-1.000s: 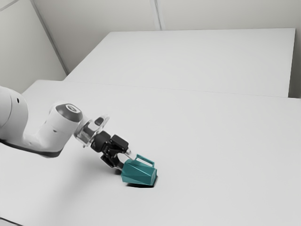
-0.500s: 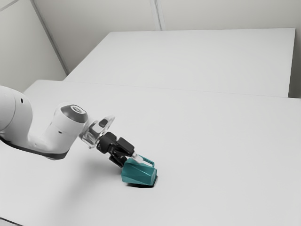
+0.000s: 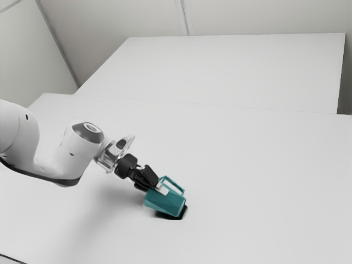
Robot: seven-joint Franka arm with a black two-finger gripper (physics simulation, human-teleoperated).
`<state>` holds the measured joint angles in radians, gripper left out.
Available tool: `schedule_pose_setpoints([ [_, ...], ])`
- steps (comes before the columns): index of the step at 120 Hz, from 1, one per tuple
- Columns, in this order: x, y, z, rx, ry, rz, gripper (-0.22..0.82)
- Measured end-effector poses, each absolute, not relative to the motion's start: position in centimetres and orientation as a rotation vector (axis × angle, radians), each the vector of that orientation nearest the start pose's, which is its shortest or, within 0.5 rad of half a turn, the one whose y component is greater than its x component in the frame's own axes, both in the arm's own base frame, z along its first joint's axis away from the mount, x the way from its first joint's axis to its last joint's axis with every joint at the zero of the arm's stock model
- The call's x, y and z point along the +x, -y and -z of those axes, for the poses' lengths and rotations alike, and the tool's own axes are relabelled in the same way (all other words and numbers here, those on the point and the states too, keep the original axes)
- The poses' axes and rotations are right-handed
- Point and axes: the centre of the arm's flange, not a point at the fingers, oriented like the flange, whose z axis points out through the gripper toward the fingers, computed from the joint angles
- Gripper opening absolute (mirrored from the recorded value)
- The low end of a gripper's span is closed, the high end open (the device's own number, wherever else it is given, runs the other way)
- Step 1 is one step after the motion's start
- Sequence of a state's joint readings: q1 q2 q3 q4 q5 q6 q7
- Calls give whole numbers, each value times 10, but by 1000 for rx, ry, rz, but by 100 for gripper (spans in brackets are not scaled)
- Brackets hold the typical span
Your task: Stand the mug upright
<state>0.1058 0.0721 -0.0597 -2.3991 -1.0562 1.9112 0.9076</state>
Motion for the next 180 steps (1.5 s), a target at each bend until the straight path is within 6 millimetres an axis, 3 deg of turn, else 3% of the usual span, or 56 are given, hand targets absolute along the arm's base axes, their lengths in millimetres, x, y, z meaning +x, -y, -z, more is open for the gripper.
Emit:
schedule_pose_setpoints([
  [23, 466, 53, -299, 2147, 278, 13, -15],
  [48, 466, 56, -308, 2151, 311, -9, -16],
  [64, 472, 54, -343, 2172, 368, -81, -16],
  [120, 506, 36, -401, 2482, 652, -2, -17],
  [146, 514, 30, -415, 2677, 742, 75, -17],
  [180, 517, 36, -416, 2863, 825, 178, -18],
])
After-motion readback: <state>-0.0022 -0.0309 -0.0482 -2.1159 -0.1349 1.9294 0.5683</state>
